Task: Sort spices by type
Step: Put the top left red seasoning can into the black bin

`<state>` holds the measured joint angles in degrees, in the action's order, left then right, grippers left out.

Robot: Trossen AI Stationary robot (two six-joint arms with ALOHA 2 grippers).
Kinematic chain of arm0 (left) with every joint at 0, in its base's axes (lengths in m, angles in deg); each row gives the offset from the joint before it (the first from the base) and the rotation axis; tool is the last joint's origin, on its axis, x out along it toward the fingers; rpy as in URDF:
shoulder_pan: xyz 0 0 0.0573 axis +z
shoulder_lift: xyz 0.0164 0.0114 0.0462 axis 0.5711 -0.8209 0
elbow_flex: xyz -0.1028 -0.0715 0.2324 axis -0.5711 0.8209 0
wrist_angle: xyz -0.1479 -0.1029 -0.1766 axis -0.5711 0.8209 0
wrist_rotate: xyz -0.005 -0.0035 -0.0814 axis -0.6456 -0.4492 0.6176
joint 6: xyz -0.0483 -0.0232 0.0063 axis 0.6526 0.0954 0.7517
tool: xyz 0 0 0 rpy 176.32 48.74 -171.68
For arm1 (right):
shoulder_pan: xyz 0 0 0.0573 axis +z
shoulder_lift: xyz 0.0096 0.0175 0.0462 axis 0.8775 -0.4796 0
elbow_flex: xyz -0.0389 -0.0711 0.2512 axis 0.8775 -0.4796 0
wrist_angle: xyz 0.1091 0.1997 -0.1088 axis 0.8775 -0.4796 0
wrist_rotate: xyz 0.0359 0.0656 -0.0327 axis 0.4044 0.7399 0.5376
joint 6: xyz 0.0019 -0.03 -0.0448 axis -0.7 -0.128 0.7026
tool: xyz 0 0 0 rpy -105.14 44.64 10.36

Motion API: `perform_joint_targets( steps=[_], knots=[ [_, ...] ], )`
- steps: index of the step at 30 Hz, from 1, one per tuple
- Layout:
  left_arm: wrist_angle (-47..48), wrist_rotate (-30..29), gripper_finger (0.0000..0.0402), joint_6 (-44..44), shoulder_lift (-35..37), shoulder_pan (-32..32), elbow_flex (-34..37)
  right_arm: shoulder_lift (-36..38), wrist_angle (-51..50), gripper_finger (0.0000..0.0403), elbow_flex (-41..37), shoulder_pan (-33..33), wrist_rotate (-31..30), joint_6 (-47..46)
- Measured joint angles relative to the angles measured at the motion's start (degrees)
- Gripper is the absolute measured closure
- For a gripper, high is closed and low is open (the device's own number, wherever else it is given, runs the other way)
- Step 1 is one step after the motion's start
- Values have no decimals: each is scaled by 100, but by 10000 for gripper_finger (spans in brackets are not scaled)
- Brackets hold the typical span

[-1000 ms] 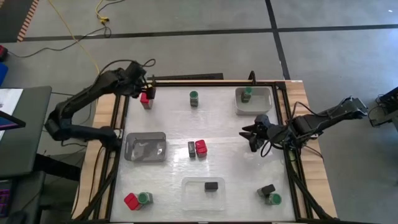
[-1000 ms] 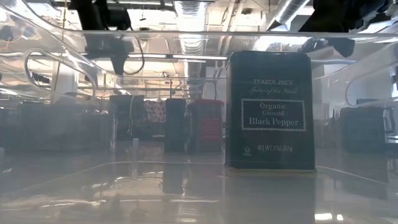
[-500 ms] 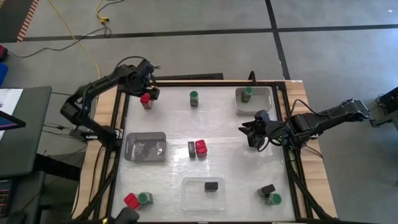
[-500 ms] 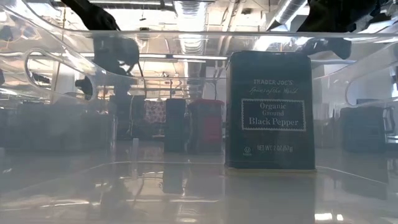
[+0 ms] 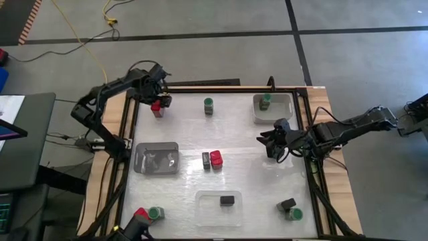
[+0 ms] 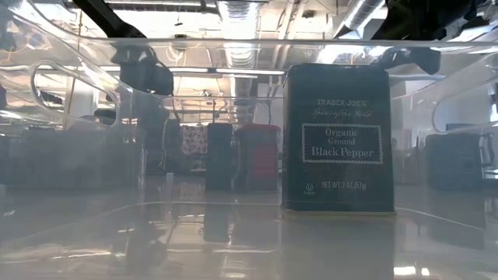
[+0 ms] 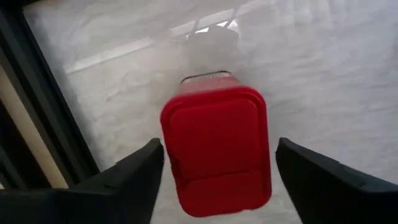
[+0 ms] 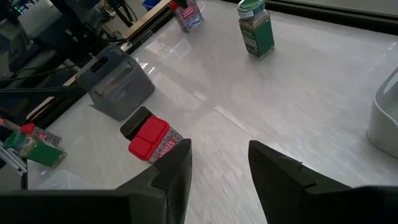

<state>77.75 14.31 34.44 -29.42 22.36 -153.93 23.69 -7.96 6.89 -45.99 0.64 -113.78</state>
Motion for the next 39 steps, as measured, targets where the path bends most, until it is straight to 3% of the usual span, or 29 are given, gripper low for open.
perform_joint_targets(
  steps=[6, 15, 22, 27, 31, 39],
  knots=[
    [4, 5, 192, -199, 9, 120, 0, 0, 3, 218, 0, -160, -17, -10],
    [123, 2, 192, -288, 195, 78, 2, 0, 3, 218, 0, -211, -15, -8],
    [426, 5, 192, -390, 1245, -375, 2, 0, 1, 218, 0, -194, -13, 22],
    [789, 374, 192, -147, 2333, -1154, 2, 0, -18, 218, 0, -194, -6, 64],
    [815, 546, 192, 656, 3147, -2212, 2, 0, -54, 218, 0, -192, 19, 305],
    [69, -98, 192, 2269, 3726, -4551, 2, 0, -112, 218, 0, -196, 155, 512]
  ],
)
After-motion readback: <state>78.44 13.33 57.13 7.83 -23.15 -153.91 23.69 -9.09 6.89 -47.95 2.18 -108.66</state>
